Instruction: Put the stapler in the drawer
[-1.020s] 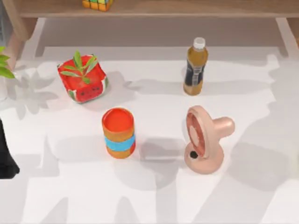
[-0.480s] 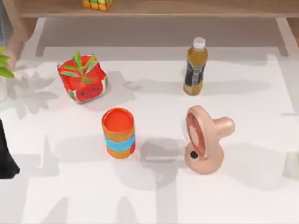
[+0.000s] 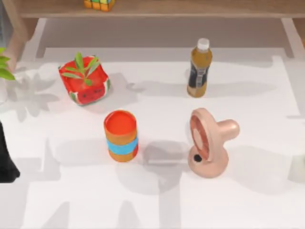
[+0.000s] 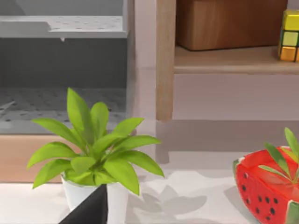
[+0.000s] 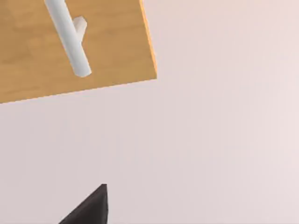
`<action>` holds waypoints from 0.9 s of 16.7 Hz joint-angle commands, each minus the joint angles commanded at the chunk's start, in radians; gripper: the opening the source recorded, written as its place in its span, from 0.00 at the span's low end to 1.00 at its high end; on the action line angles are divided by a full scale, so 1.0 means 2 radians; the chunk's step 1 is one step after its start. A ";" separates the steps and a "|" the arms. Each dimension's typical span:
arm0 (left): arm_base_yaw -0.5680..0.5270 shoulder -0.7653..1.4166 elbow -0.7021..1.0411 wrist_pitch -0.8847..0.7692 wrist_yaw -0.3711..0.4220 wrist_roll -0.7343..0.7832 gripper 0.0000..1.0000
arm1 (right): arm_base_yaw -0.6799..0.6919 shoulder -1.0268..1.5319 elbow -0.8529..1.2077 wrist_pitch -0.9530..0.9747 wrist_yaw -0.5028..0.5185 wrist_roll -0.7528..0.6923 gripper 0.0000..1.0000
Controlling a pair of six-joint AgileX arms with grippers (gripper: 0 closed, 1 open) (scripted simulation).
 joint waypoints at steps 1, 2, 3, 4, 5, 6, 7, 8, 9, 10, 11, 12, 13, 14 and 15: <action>0.000 0.000 0.000 0.000 0.000 0.000 1.00 | 0.005 0.007 -0.026 0.039 -0.010 -0.011 1.00; 0.000 0.000 0.000 0.000 0.000 0.000 1.00 | 0.011 0.013 -0.050 0.075 -0.019 -0.022 1.00; 0.000 0.000 0.000 0.000 0.000 0.000 1.00 | 0.019 0.020 -0.073 0.110 -0.029 -0.031 1.00; 0.000 0.000 0.000 0.000 0.000 0.000 1.00 | 0.029 0.027 -0.091 0.140 -0.037 -0.040 1.00; 0.000 0.000 0.000 0.000 0.000 0.000 1.00 | 0.040 0.034 -0.108 0.169 -0.045 -0.047 1.00; 0.000 0.000 0.000 0.000 0.000 0.000 1.00 | 0.051 0.040 -0.123 0.194 -0.053 -0.053 1.00; 0.000 0.000 0.000 0.000 0.000 0.000 1.00 | 0.061 0.045 -0.134 0.214 -0.059 -0.058 1.00; 0.000 0.000 0.000 0.000 0.000 0.000 1.00 | 0.071 0.050 -0.142 0.231 -0.064 -0.063 1.00; 0.000 0.000 0.000 0.000 0.000 0.000 1.00 | 0.080 0.054 -0.148 0.245 -0.069 -0.066 1.00; 0.000 0.000 0.000 0.000 0.000 0.000 1.00 | 0.085 0.056 -0.151 0.252 -0.071 -0.068 1.00; 0.000 0.000 0.000 0.000 0.000 0.000 1.00 | 0.088 0.057 -0.152 0.256 -0.072 -0.068 1.00; 0.000 0.000 0.000 0.000 0.000 0.000 1.00 | 0.088 0.057 -0.152 0.256 -0.072 -0.068 1.00; 0.000 0.000 0.000 0.000 0.000 0.000 1.00 | 0.088 0.057 -0.152 0.256 -0.072 -0.068 1.00; 0.000 0.000 0.000 0.000 0.000 0.000 1.00 | 0.088 0.057 -0.152 0.256 -0.072 -0.068 1.00; 0.000 0.000 0.000 0.000 0.000 0.000 1.00 | 0.088 0.057 -0.152 0.256 -0.072 -0.068 1.00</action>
